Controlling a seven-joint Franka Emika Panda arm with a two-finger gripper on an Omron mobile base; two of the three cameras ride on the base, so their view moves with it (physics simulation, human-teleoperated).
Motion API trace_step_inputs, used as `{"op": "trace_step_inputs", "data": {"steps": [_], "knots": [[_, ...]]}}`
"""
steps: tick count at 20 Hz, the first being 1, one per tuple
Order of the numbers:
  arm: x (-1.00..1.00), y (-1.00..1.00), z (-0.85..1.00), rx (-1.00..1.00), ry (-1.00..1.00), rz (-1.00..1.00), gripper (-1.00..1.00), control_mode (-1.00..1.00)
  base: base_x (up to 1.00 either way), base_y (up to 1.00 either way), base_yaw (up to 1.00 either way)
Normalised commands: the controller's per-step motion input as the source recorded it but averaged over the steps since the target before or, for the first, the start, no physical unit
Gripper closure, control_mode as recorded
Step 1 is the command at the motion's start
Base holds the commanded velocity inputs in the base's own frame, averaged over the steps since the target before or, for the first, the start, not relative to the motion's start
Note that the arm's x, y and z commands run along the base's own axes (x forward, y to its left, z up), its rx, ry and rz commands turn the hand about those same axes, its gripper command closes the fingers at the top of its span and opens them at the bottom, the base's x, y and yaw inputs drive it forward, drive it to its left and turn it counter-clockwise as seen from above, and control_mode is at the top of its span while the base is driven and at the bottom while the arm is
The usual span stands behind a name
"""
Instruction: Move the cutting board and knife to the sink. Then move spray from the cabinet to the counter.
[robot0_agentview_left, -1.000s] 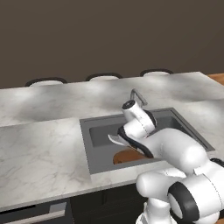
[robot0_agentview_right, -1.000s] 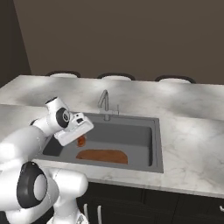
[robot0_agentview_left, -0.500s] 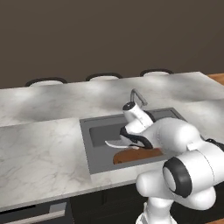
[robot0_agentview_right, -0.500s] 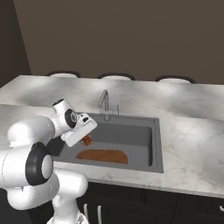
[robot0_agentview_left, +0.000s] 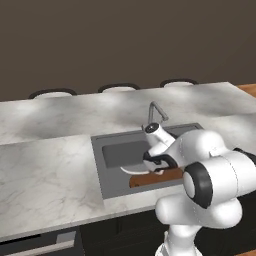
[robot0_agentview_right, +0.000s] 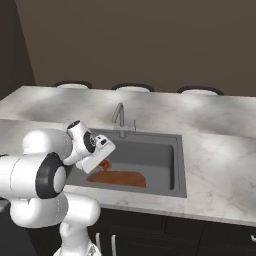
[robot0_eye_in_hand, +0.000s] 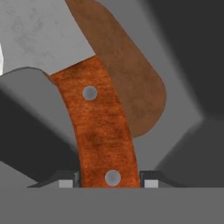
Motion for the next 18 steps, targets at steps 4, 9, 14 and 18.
{"op": "trace_step_inputs", "data": {"steps": [4,9,14,18], "knots": [[0.3,-0.14,-0.27,0.0,0.05,0.0,1.0,-1.0,0.0,0.0,0.0],[0.36,-0.12,-0.2,0.0,0.07,0.0,1.0,-1.0,0.0,0.0,0.0],[0.31,-0.13,-0.18,0.02,0.03,0.01,1.0,-1.0,0.0,0.0,0.0],[0.21,-0.1,-0.2,0.05,0.0,0.05,1.0,-1.0,0.0,0.0,0.0]]}}
